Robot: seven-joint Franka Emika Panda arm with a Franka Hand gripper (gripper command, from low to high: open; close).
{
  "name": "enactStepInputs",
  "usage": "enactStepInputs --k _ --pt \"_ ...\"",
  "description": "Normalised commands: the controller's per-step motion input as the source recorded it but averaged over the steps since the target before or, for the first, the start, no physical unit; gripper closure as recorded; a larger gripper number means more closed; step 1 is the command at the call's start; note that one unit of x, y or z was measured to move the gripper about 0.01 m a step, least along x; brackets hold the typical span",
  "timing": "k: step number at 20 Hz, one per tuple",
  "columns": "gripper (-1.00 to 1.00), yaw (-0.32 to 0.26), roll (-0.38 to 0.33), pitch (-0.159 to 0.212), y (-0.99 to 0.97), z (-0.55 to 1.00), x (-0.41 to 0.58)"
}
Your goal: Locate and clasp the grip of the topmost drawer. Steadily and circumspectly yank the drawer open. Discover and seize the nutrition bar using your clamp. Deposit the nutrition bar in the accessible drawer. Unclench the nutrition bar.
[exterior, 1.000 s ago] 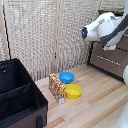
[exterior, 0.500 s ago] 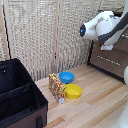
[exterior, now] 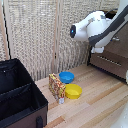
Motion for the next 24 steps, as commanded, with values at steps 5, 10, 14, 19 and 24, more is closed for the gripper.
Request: enactStepInputs --k 5,10,14,19,24 --pt "1.0 0.03 0.001 0.0 0.63 -0.22 0.18" --pt "1.0 0.053 0.0 0.0 0.65 -0.24 0.156" --pt "-1.0 0.035 0.001 0.002 0.07 -0.02 0.16" --pt "-1.0 -0.015 0.005 0.015 0.01 0.03 0.136" --pt "-1.0 -0.1 0.05 0.104 0.21 0.04 0.323"
